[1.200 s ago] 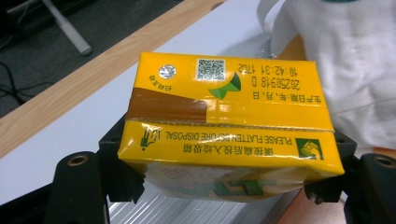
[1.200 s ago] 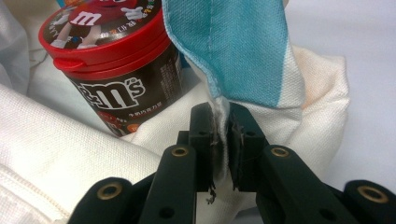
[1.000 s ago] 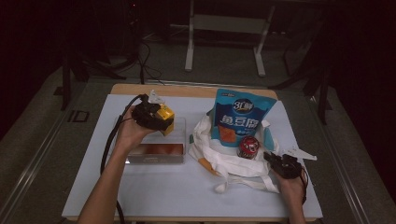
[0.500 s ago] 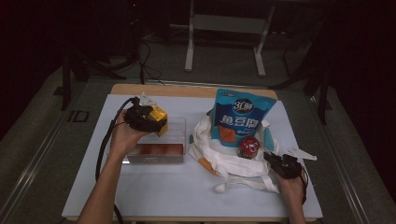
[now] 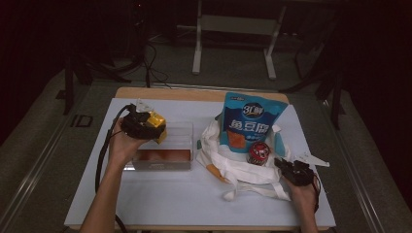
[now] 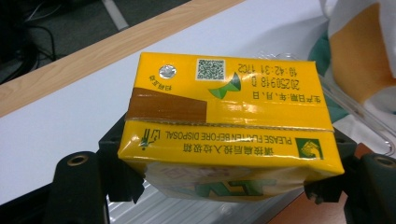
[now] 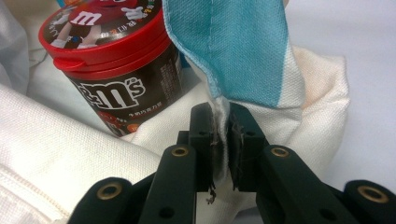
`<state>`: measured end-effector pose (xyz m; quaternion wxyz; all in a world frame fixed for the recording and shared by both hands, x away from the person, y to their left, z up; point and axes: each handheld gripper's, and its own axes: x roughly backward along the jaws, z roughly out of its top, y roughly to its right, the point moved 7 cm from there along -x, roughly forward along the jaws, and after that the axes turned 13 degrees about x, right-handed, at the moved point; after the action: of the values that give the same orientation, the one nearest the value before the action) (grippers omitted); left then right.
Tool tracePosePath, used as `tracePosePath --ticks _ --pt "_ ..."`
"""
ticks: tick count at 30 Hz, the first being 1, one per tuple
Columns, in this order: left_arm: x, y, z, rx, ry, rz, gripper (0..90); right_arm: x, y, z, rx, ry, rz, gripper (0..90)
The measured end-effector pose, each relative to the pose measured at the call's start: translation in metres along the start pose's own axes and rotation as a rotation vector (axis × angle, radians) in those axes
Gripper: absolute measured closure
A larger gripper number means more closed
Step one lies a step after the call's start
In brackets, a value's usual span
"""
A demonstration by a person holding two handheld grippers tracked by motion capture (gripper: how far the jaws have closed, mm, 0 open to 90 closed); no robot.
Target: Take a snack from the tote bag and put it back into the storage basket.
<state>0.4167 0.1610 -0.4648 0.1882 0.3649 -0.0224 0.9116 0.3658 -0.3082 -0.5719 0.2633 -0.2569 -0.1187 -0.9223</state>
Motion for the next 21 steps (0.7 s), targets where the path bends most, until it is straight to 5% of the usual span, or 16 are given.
tracePosePath --ticks 21 --pt "0.006 -0.019 -0.020 0.047 -0.004 0.048 28.7 0.000 0.000 0.000 0.002 0.001 0.002 80.4"
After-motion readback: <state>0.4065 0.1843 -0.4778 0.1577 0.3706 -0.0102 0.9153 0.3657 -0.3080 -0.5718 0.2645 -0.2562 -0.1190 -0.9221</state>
